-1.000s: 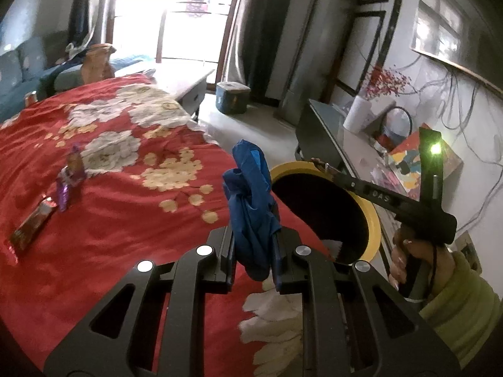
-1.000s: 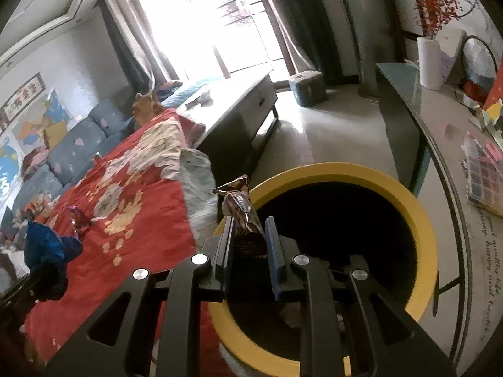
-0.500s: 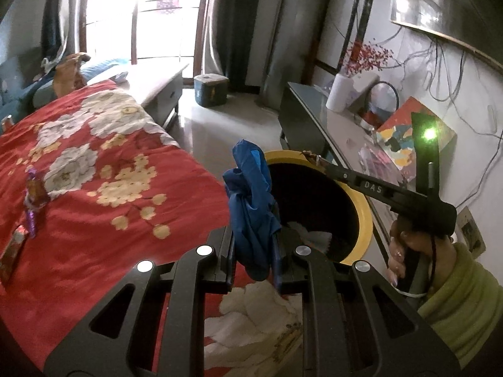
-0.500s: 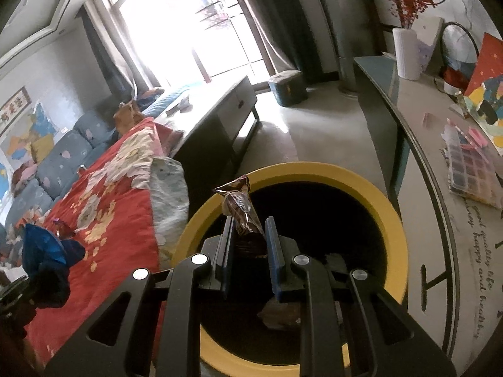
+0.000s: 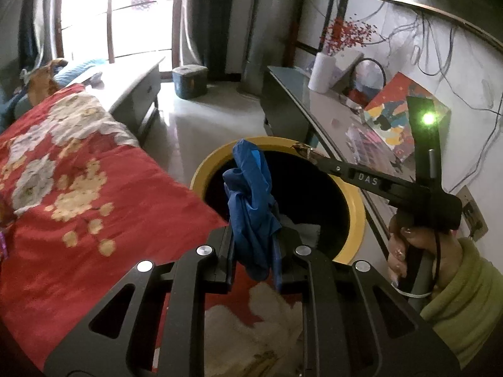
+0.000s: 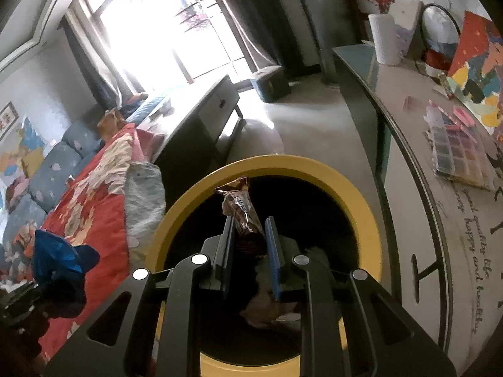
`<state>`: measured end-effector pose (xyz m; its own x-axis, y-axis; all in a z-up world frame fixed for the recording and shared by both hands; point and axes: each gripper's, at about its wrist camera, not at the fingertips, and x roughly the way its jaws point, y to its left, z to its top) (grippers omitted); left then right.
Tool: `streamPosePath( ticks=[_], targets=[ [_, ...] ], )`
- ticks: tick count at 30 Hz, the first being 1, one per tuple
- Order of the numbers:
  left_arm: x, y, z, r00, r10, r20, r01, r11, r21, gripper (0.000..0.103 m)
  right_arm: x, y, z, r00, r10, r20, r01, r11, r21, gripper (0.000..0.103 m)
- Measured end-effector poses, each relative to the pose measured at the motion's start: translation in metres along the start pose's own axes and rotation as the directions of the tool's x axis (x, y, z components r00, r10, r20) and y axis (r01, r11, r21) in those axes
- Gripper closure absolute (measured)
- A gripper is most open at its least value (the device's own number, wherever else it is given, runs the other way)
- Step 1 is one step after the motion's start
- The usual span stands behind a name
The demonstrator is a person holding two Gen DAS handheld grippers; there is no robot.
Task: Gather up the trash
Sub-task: 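Carry the blue cloth in the left gripper and silver wrapper in the right to the bin, then open the left gripper over the bin while the right opens to drop the wrapper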
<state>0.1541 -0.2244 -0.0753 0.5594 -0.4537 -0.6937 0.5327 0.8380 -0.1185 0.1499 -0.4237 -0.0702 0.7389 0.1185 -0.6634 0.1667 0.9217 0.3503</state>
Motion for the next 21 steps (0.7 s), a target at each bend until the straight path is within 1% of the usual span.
streamPosePath(
  ticks=[7,17,18,20,21],
  targets=[
    [0.019,-0.009,0.002,0.999,-0.020,-0.025,0.020,1.000,0.024,0.090,-0.001,-0.014,0.001,1.000,0.001,0.002,-0.001,0.999,0.032,0.084],
    [0.042,-0.014,0.004,0.997,-0.047,-0.067,0.050,0.998,0.046,0.090,-0.001,-0.022,0.001,1.000,0.009,-0.004,-0.008,0.998,0.056,0.083],
    [0.044,-0.015,0.005,0.996,-0.049,-0.068,0.052,0.997,0.048,0.089,-0.001,-0.022,0.001,1.000,0.007,-0.002,-0.007,0.998,0.058,0.082],
    [0.046,-0.016,0.006,0.997,-0.045,-0.065,0.049,0.997,0.056,0.082,-0.001,-0.023,0.001,1.000,0.014,-0.002,-0.014,0.998,0.065,0.082],
    [0.047,-0.015,0.007,0.997,-0.042,-0.062,0.045,0.998,0.052,0.077,-0.001,-0.023,0.002,1.000,0.018,-0.007,-0.018,0.998,0.066,0.079]
  ],
)
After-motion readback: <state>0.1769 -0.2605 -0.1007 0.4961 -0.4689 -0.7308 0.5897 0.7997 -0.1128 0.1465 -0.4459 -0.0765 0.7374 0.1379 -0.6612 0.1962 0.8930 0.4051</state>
